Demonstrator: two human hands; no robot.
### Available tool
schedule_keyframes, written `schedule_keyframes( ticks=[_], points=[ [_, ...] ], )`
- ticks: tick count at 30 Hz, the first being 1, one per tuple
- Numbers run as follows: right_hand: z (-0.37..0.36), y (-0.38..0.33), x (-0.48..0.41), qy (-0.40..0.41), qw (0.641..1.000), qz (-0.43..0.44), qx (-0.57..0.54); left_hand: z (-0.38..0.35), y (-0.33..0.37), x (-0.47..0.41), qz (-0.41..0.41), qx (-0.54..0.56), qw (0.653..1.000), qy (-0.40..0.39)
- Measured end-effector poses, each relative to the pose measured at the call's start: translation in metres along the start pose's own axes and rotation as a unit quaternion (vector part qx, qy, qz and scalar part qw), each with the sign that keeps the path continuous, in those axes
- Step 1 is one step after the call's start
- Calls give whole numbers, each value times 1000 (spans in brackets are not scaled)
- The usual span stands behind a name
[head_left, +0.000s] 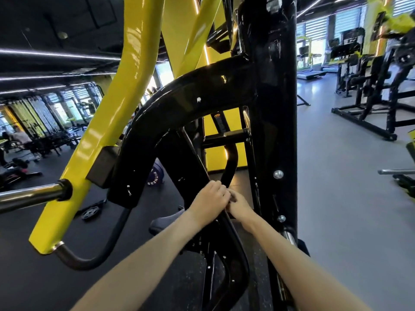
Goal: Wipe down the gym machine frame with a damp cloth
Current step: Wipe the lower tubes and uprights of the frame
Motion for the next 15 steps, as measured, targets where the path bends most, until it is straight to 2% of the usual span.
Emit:
schedule_keyframes(
  ticks=[2, 3, 5, 7, 9, 12, 13, 15],
  points=[
    [6, 11, -3, -12, 999, -29, -9, 25, -28, -12, 18, -12, 999, 41],
    [7, 11, -2, -17, 999, -37, -3, 35, -50, -15, 67, -16, 996, 59],
    [8, 7, -2, -20, 999, -40, 7, 54, -86, -13, 165, -17, 976, 144],
    [4, 3, 1, -26, 999, -37, 1, 49, -81, -1, 195, 20, 960, 201],
    [3, 3, 2, -22, 999, -34, 6, 16, -33, 14, 137, 59, 967, 207],
    [6, 5, 5, -27, 999, -32, 9, -25, 29, 32, 16, 99, 985, 139],
    [7, 3, 7, -26, 999, -33, 13, -27, 28, 32, -6, 98, 987, 128],
    [7, -2, 7, -24, 999, -38, 7, -14, 2, 29, -2, 72, 985, 160]
  ],
)
Point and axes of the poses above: each hand's wrist, its own x-axis away from the middle knuckle, its own z-axis out of the back of the hand, y = z × x, the point moved 6 cm from there along -x, towards the middle knuckle, and after that the axes turned 7 degrees about y, right-handed, at the moved point
